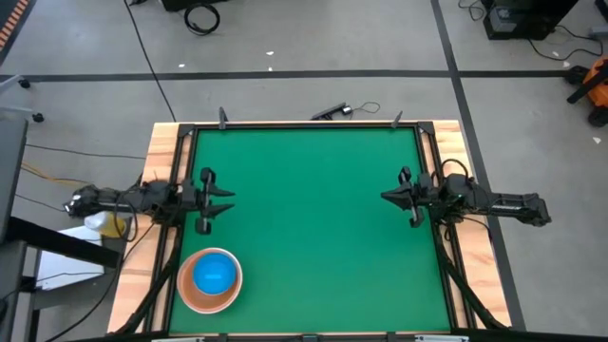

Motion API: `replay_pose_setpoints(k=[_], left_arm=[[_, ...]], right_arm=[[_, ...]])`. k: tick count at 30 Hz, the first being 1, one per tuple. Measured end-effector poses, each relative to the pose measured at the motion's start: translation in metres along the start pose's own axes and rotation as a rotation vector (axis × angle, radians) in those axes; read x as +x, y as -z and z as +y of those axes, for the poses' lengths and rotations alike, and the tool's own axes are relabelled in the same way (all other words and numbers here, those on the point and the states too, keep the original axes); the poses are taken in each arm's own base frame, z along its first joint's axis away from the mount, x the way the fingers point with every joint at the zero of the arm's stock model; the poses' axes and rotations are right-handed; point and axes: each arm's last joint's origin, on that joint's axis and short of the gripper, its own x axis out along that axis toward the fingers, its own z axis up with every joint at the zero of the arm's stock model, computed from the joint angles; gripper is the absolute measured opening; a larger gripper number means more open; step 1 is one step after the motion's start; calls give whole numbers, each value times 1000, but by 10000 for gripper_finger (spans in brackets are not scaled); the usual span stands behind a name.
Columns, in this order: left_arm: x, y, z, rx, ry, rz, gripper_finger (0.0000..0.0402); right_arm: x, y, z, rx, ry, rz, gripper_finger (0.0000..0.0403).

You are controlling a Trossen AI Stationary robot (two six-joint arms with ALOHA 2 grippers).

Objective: Nest bowls inside each other
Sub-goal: Return to Home Position

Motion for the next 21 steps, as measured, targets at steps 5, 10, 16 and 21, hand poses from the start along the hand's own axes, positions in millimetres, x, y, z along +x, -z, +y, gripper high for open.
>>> replay_pose_setpoints(k=[5,10,16,21], left_arm=[[0,6,6,-71,-35,62,141],[-1,17,9,-128,-70,171,137],[-1,17,9,-135,-65,172,45],[-1,18,12,-126,-96,173,13]], right_arm=[[0,7,-3,-11,42,70,5],[0,8,-3,-5,65,78,5],[1,9,-1,-22,50,91,13],[1,9,-1,53,51,84,29]])
